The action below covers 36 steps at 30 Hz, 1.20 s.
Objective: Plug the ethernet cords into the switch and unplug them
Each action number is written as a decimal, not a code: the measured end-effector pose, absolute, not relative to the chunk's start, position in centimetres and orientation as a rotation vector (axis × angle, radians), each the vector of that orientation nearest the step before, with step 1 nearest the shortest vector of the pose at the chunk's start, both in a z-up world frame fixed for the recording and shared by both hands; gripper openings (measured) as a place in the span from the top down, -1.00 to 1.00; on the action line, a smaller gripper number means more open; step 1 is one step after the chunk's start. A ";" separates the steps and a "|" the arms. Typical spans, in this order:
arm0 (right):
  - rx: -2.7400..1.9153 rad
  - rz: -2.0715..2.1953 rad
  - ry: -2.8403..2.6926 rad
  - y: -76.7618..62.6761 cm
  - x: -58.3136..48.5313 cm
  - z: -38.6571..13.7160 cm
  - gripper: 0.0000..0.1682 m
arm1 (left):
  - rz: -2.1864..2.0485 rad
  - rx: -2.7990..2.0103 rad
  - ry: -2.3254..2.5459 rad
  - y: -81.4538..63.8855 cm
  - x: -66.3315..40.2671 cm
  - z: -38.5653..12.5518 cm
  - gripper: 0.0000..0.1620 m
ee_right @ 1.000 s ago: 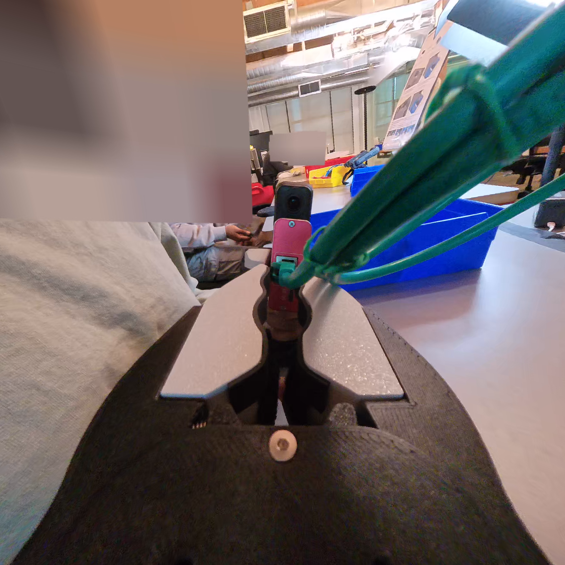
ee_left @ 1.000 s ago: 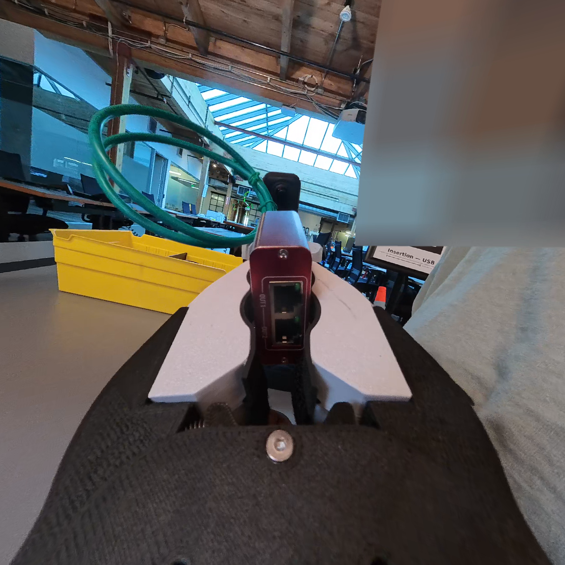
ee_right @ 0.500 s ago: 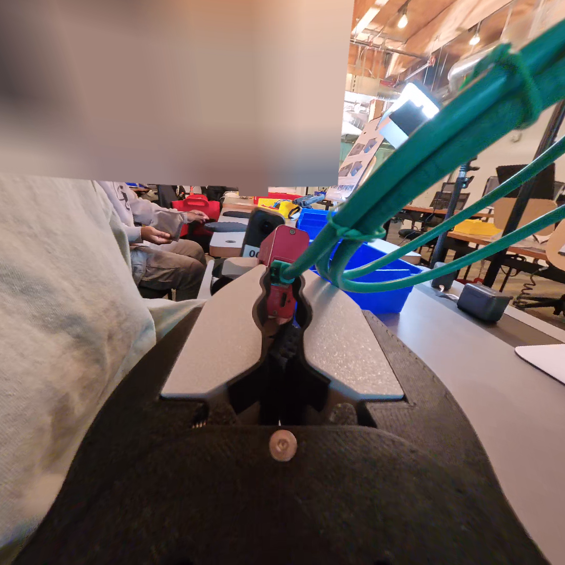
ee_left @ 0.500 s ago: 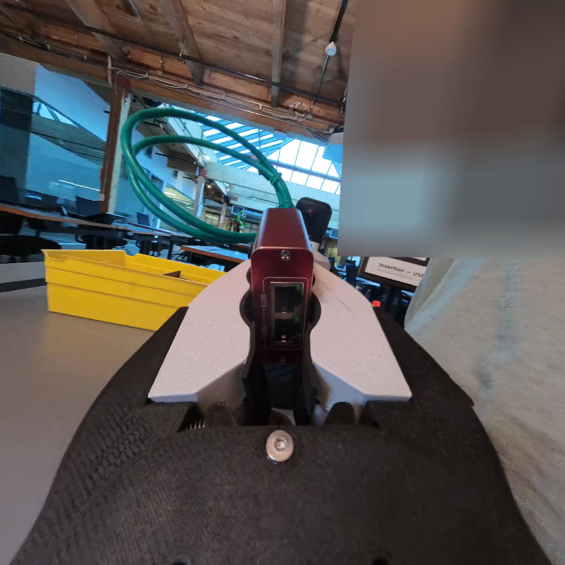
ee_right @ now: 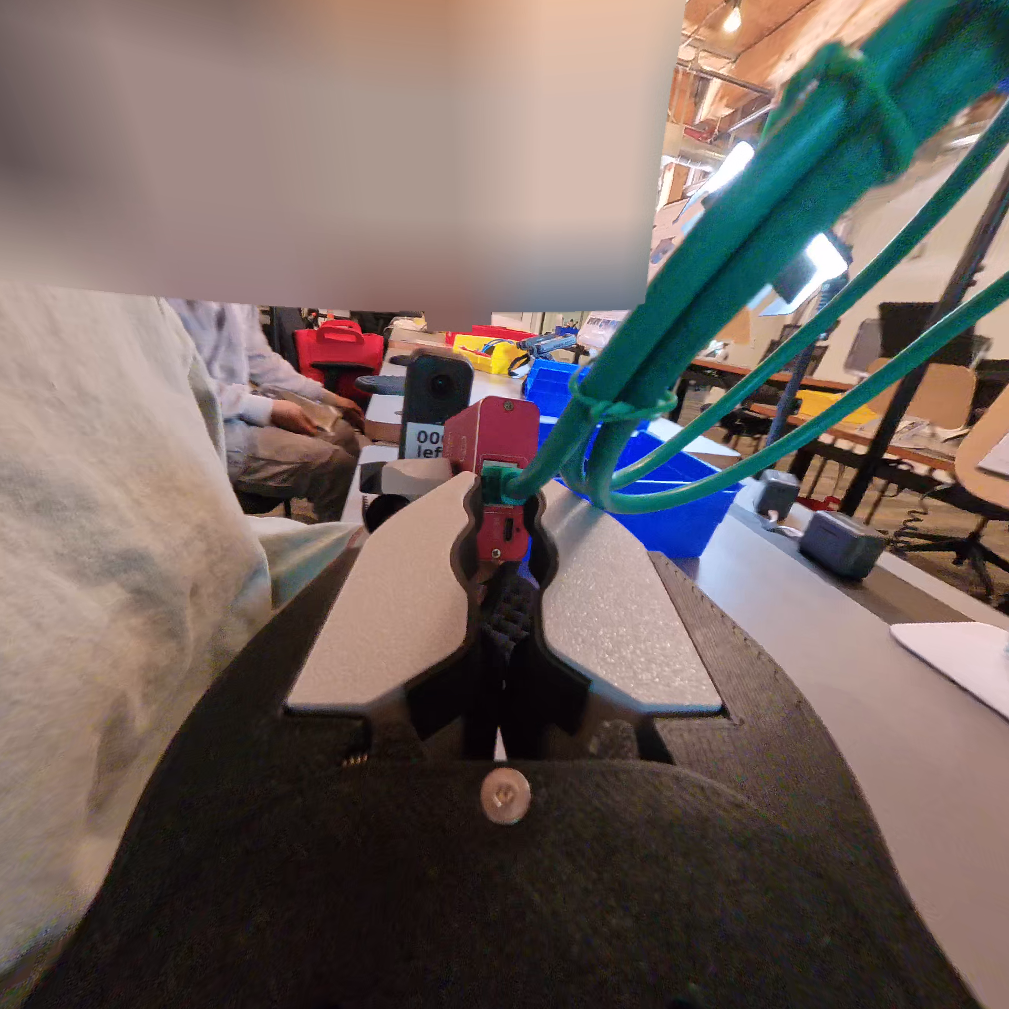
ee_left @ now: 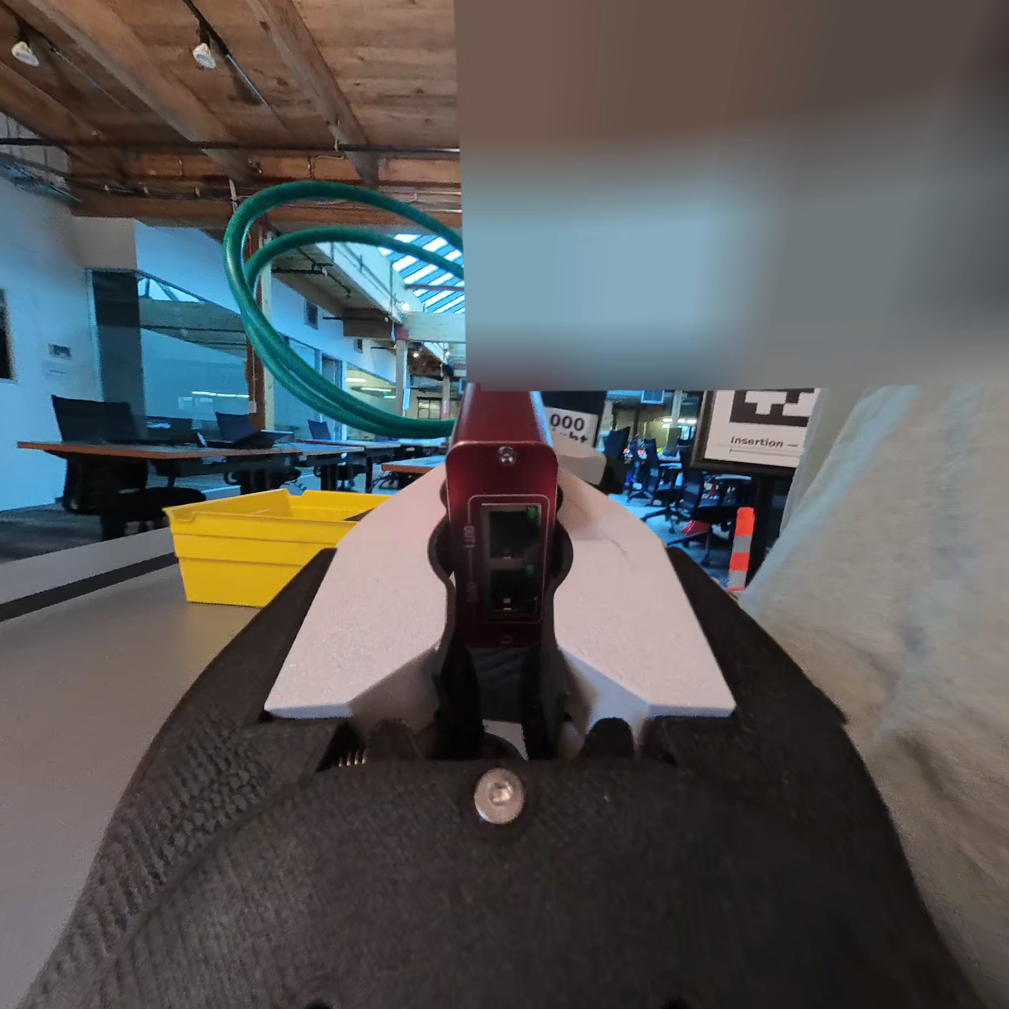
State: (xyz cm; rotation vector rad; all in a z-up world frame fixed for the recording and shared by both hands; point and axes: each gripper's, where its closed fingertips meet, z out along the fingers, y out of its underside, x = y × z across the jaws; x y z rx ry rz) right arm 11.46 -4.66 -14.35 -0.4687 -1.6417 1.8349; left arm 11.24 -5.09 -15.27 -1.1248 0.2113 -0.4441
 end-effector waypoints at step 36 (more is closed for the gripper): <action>-0.472 1.583 -1.590 -3.7 10.8 -14.2 0.81 | -0.438 -1.177 0.149 -4.1 10.6 -16.0 0.65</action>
